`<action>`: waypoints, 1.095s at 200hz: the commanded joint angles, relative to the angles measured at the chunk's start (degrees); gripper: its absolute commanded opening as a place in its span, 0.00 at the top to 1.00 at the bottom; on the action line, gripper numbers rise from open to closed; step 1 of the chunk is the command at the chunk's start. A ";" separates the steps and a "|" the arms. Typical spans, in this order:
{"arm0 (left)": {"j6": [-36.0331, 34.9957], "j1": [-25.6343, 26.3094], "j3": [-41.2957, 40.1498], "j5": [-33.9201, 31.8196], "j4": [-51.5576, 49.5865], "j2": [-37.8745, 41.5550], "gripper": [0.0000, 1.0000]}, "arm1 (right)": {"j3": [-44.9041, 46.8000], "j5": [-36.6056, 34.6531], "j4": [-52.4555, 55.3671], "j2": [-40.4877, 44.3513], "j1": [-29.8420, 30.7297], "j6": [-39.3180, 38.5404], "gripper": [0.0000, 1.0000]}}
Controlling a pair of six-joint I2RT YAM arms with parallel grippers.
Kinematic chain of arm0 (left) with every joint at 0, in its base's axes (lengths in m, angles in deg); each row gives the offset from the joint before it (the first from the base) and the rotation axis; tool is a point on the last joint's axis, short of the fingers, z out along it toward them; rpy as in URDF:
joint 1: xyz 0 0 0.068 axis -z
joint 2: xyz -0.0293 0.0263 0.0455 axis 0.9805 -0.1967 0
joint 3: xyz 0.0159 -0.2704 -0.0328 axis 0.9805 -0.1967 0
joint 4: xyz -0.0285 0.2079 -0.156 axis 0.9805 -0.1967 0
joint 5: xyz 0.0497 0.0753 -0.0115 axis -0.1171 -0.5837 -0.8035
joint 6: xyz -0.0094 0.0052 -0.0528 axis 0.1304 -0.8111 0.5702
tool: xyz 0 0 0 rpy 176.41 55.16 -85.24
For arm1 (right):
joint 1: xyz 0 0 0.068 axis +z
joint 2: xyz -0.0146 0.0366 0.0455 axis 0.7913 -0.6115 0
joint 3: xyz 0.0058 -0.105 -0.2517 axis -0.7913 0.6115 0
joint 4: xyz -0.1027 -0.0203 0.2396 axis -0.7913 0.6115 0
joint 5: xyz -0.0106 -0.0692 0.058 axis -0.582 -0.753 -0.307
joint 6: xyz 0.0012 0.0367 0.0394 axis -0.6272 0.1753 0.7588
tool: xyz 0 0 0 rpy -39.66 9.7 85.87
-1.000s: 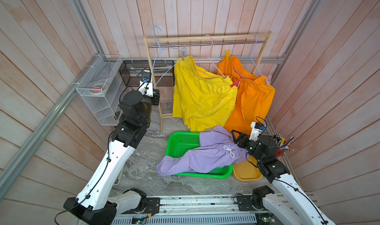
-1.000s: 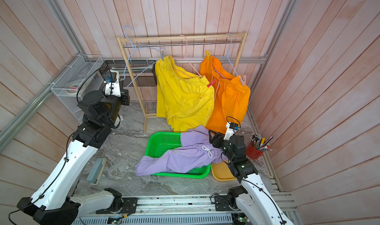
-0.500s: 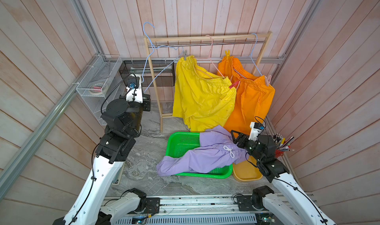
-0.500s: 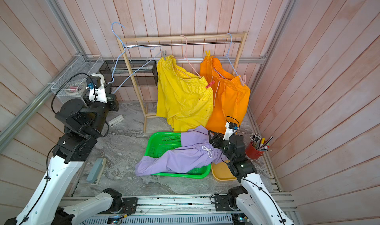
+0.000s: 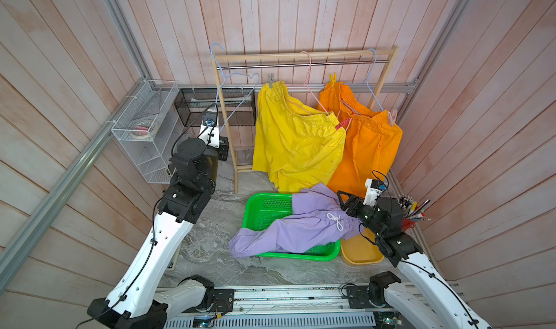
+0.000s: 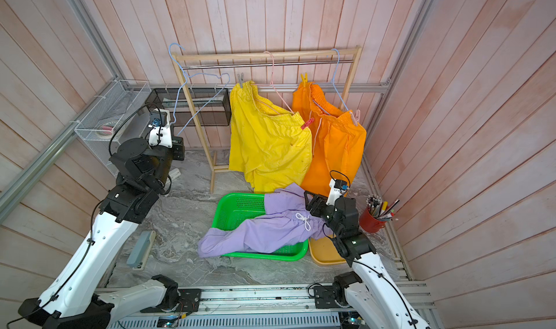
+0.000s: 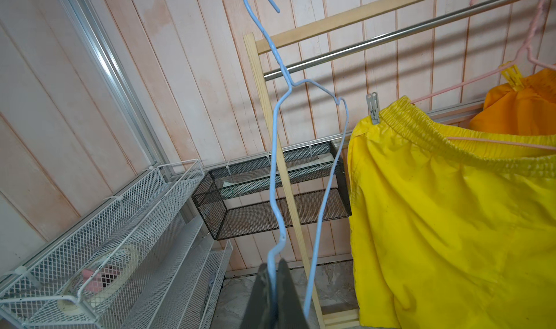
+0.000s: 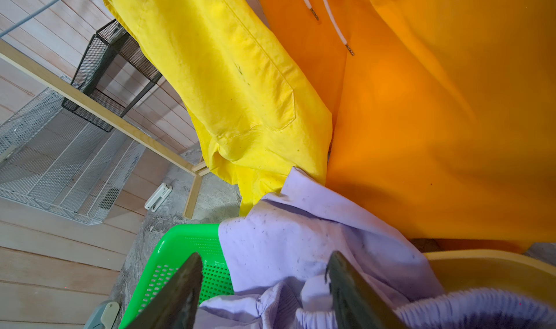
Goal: Remove the clothespins securing shorts to the hanger
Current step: Place the hanger at the clothesline.
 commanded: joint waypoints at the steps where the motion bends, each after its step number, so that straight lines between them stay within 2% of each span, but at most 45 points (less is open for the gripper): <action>1: -1.77 -0.22 0.08 -1.27 4.32 -1.20 1.00 | 0.70 0.89 -1.75 0.03 -0.23 0.14 0.32; 59: -4.55 -0.22 2.00 -2.47 5.10 -6.57 1.00 | 1.17 0.97 -2.65 0.12 -0.22 -0.08 0.32; 102: -2.02 -0.21 -4.95 -0.53 7.41 -3.83 1.00 | 1.41 0.80 -2.45 0.49 -0.29 -0.29 0.32; 129: 1.49 -0.17 -10.00 1.72 7.84 -0.63 0.79 | 0.64 0.28 -0.57 -0.02 -0.79 -0.30 0.31; 146: 4.09 -0.13 -12.57 3.69 7.00 0.86 0.57 | -0.25 -0.22 1.73 -0.79 -1.73 -0.30 0.30; 167: 6.68 0.12 -15.68 5.05 5.58 2.17 0.39 | -1.19 -1.10 4.66 -1.68 -3.17 -0.21 0.29; 203: 11.20 0.89 -22.60 6.86 5.63 6.02 0.18 | -1.51 -2.37 9.31 -2.58 -5.88 0.36 0.27; 219: 13.17 2.29 -25.36 7.25 6.03 7.87 0.12 | -1.51 -3.08 11.60 -3.11 -6.74 0.88 0.26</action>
